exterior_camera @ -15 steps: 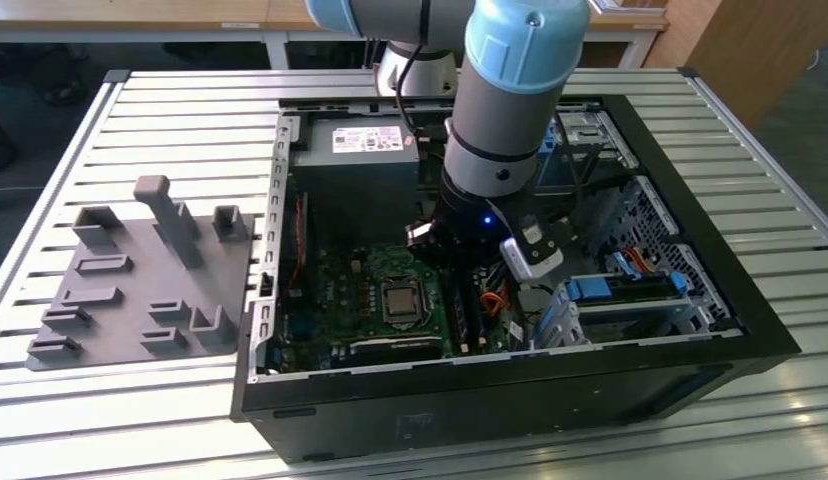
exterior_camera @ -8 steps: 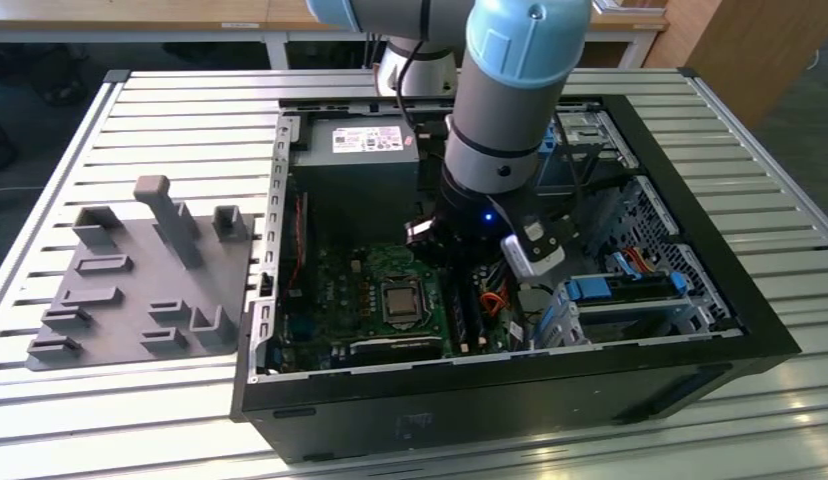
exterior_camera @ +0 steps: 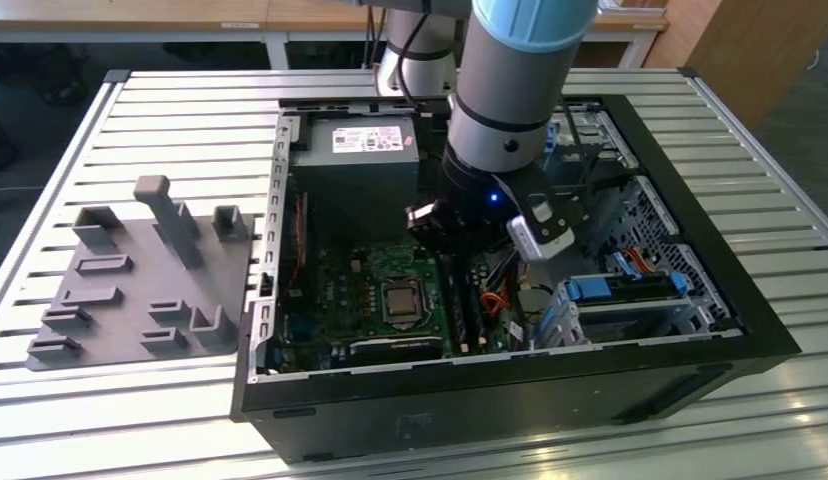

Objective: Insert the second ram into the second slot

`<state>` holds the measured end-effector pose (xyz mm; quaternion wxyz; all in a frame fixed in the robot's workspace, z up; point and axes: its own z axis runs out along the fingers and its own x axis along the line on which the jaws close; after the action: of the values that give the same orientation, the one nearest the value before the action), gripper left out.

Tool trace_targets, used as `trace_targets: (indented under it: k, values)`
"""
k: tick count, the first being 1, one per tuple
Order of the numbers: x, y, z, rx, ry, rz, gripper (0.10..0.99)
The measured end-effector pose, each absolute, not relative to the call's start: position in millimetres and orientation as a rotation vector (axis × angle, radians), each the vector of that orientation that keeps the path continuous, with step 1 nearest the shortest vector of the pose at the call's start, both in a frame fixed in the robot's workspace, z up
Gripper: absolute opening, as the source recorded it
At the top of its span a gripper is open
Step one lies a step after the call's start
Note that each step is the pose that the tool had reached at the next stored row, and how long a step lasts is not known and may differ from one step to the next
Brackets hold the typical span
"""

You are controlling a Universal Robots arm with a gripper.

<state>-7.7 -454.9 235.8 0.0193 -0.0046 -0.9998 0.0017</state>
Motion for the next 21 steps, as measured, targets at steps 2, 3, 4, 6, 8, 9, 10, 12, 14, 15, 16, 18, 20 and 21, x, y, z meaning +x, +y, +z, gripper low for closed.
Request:
trace_targets:
  k: [2, 3, 4, 6, 8, 9, 10, 12, 14, 15, 16, 18, 20, 21]
  values:
    - [-7.7, -454.8, 237.2, -0.014, -3.103, 0.005, 0.216]
    - [-7.7, -454.8, 237.2, -0.014, -3.103, 0.005, 0.216]
    - [-7.7, -454.8, 237.3, -0.014, -3.103, 0.005, 0.204]
    - [-7.7, -454.9, 237.5, -0.014, -3.103, 0.005, 0.137]
    - [-7.7, -454.9, 237.3, -0.014, -3.103, 0.005, 0.106]
    - [-7.7, -454.9, 236.5, -0.014, -3.103, 0.005, 0.106]
    - [-7.7, -454.9, 235.1, -0.014, -3.103, 0.005, 0.106]
    - [-7.7, -454.9, 232.4, -0.014, -3.103, 0.005, 0.106]
    - [-7.7, -454.9, 228.9, -0.014, -3.104, 0.005, 0.106]
    - [-7.7, -454.9, 227.1, -0.014, -3.104, 0.005, 0.106]
    - [-7.7, -454.9, 225.3, -0.014, -3.104, 0.005, 0.106]
    - [-7.7, -454.9, 221.7, -0.014, -3.104, 0.005, 0.106]
    - [-7.8, -455.1, 218.7, -0.014, -3.103, 0.007, 0.106]
    - [-7.8, -455.1, 216.8, -0.014, -3.103, 0.006, 0.106]
